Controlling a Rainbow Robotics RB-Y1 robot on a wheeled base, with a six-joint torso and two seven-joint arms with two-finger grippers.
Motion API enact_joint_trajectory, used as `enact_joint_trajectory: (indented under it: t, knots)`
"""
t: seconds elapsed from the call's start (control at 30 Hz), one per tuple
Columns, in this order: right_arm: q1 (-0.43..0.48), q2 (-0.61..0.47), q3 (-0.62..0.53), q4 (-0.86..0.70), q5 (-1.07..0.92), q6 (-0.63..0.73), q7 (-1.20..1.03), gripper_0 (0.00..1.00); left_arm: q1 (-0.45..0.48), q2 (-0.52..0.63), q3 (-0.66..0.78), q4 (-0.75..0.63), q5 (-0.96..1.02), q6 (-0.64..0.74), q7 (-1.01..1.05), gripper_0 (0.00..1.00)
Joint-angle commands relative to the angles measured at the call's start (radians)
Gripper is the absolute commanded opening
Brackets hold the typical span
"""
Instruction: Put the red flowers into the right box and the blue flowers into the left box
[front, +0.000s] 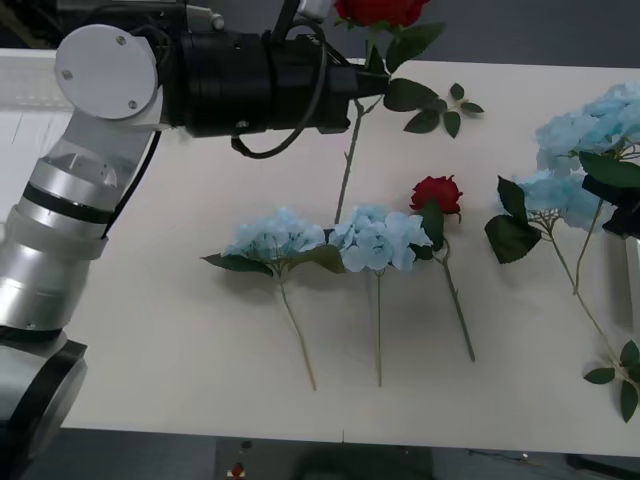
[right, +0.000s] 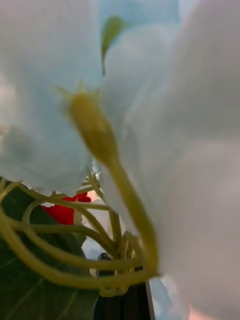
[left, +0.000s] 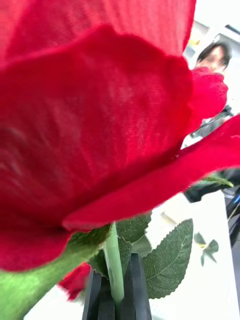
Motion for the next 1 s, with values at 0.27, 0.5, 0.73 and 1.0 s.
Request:
enact_joint_trajectory:
  t: [0.27, 0.5, 0.73, 1.0]
  knots:
    - [-0.011, -0.021, -0.002, 0.035, 0.044, 0.052, -0.16, 0.0, 0.079, -0.055, -0.073, -0.112, 0.048, -0.137, -0.069, 0.0]
    - [-0.011, -0.036, 0.0, 0.06, 0.119, 0.065, -0.355, 0.0, 0.085, -0.072, -0.082, -0.112, 0.061, -0.139, -0.131, 0.0]
    - [-0.013, -0.05, 0.003, 0.072, 0.179, 0.075, -0.471, 0.32, 0.088, -0.07, -0.09, -0.111, 0.068, -0.139, -0.167, 0.0]
    - [-0.016, -0.05, 0.001, 0.077, 0.21, 0.059, -0.476, 0.88, 0.088, -0.07, -0.116, -0.111, 0.069, -0.139, -0.187, 0.0]
